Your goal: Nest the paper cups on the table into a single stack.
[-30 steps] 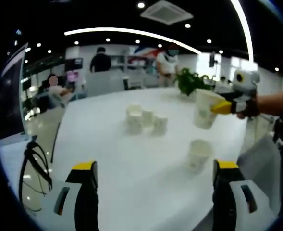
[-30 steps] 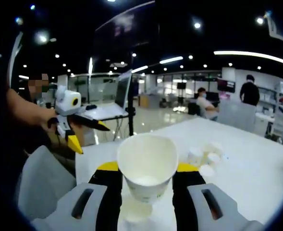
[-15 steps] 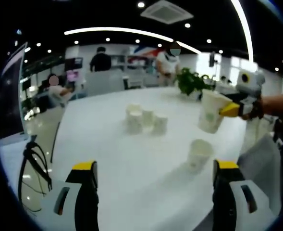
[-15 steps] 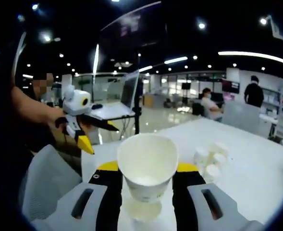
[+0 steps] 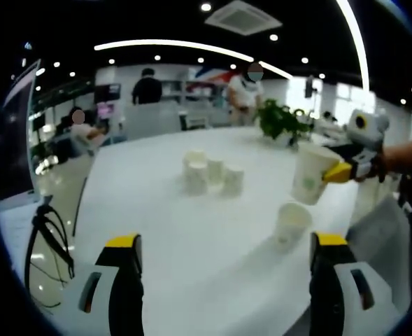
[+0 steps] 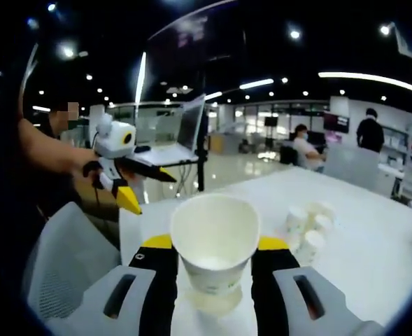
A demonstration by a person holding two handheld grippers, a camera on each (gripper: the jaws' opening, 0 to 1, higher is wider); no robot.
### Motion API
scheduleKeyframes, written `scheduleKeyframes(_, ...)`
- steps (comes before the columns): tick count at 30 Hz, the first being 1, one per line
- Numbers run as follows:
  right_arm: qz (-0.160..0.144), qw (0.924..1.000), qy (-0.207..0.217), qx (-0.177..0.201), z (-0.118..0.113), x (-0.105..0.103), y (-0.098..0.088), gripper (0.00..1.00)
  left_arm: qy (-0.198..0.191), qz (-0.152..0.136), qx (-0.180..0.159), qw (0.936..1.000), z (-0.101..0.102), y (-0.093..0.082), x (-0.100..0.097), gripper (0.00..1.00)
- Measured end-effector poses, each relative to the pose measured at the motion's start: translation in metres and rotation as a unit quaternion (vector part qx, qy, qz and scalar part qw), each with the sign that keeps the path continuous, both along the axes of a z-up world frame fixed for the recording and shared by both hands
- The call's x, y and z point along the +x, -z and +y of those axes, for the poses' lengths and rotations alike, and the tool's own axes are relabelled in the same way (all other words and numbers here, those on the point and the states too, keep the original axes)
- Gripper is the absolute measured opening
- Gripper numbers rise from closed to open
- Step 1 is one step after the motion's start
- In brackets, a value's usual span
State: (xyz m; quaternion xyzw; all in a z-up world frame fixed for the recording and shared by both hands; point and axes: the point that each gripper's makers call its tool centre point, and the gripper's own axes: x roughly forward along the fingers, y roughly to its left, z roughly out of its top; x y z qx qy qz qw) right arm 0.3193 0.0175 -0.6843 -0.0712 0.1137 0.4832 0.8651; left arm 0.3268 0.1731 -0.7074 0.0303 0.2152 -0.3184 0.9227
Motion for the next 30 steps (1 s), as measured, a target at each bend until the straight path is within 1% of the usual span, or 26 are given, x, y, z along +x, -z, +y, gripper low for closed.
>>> scheduleKeyframes(2, 0.000, 1.0000, -0.001, 0.001, 0.001, 0.000, 0.004, 0.37, 0.001, 0.001, 0.002, 1.0000, 0.000, 0.001, 0.000, 0.99)
scheduleKeyframes(5, 0.002, 1.0000, 0.001, -0.003, 0.002, -0.001, 0.018, 0.37, 0.001, 0.001, 0.001, 1.0000, 0.000, 0.001, 0.000, 0.99)
scheduleKeyframes(9, 0.005, 1.0000, 0.007, 0.001, 0.000, -0.001, 0.031, 0.37, 0.001, 0.000, 0.002, 1.0000, 0.000, 0.000, 0.001, 0.99)
scheduleKeyframes(13, 0.008, 0.9999, 0.009, -0.007, -0.002, -0.001, 0.043, 0.37, -0.001, 0.001, 0.002, 1.0000, 0.001, 0.001, 0.000, 0.99)
scheduleKeyframes(17, 0.012, 0.9998, 0.012, 0.000, -0.002, 0.000, 0.049, 0.37, 0.001, 0.005, 0.005, 1.0000, -0.001, 0.004, -0.002, 0.99)
scheduleKeyframes(24, 0.023, 0.9995, 0.018, -0.008, -0.001, 0.003, 0.064, 0.38, 0.002, 0.008, 0.003, 1.0000, -0.004, 0.006, -0.004, 0.99)
scheduleKeyframes(30, 0.029, 0.9991, 0.027, -0.015, -0.003, 0.005, 0.080, 0.39, 0.000, 0.008, 0.003, 1.0000, -0.002, 0.006, -0.003, 0.99)
